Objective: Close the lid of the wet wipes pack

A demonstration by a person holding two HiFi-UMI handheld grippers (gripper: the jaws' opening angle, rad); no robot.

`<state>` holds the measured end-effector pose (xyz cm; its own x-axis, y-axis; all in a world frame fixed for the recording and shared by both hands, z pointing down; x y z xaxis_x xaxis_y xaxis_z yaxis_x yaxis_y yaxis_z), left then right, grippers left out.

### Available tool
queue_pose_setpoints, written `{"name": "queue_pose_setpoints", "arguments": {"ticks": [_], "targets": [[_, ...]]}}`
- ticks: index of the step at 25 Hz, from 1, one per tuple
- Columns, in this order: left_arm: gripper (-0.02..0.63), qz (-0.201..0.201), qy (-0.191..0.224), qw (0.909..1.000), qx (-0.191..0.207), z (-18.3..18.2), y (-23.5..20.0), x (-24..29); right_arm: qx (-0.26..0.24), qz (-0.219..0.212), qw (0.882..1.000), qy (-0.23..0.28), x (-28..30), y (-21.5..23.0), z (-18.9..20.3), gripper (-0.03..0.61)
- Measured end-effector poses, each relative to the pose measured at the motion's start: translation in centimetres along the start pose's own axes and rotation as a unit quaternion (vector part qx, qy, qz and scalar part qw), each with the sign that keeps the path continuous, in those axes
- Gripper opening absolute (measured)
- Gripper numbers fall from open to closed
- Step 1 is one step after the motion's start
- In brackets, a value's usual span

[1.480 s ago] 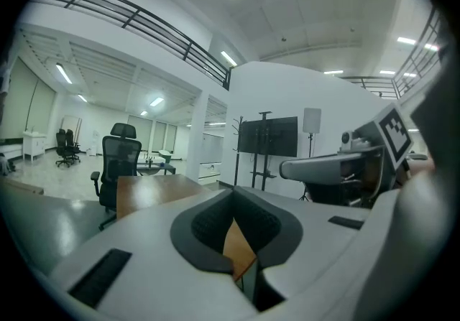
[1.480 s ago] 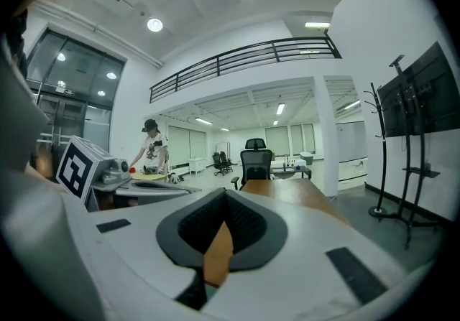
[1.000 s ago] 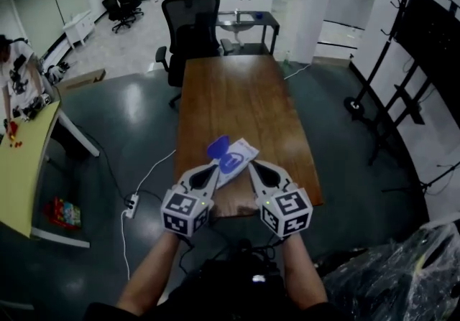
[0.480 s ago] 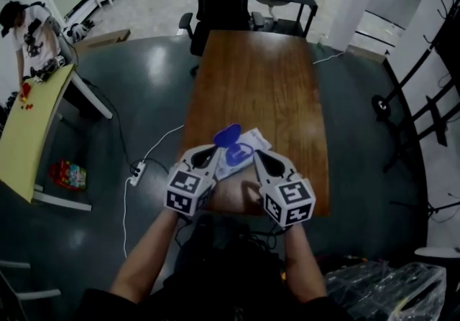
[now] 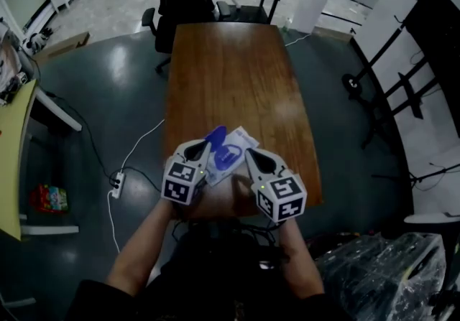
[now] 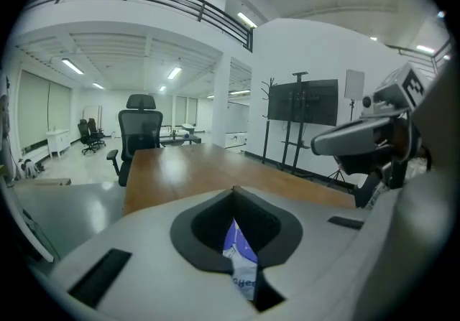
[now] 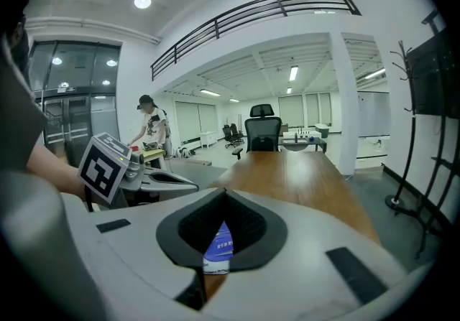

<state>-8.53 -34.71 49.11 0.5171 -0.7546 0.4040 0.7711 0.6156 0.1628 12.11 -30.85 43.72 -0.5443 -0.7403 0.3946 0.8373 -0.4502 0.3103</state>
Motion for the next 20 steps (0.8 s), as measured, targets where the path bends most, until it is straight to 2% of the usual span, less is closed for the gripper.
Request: {"name": "queue_pose_setpoints", "arguments": {"ticks": [6, 9, 12, 15, 20], "targets": [[0.019, 0.035, -0.026, 0.999, -0.005, 1.4, -1.0, 2.6, 0.006, 0.021, 1.0, 0.002, 0.3, 0.2, -0.3, 0.011], [0.114, 0.044, -0.041, 0.9981, -0.015, 2.3, -1.6, 3.8, 0.007, 0.027, 1.0, 0.001, 0.4, 0.1, -0.4, 0.011], [0.162, 0.053, -0.049, 0.9971, -0.025, 3.1, -2.1, 5.2, 0.01, 0.034, 0.999, 0.0, 0.1, 0.4, -0.2, 0.011], [0.173, 0.068, -0.065, 0.9948, -0.039, 4.1, -2.0, 6.3, 0.012, 0.043, 0.999, 0.001, -0.3, 0.8, 0.1, 0.011], [0.184, 0.099, -0.035, 0.994, -0.031, 2.8, -0.6, 5.7, 0.017, 0.053, 0.998, 0.004, -0.8, 1.5, 0.1, 0.011]]}}
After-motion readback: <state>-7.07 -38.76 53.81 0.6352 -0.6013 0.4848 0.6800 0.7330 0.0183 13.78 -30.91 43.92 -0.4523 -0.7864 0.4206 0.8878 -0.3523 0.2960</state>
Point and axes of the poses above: the fingertips, and each gripper's own axes: x forward along the fingers, y to its right, z out of its underside, the point moved 10 cm from there along -x, backward along the fingers, and after that the axes turned 14 degrees about x, right-handed, at the moved point
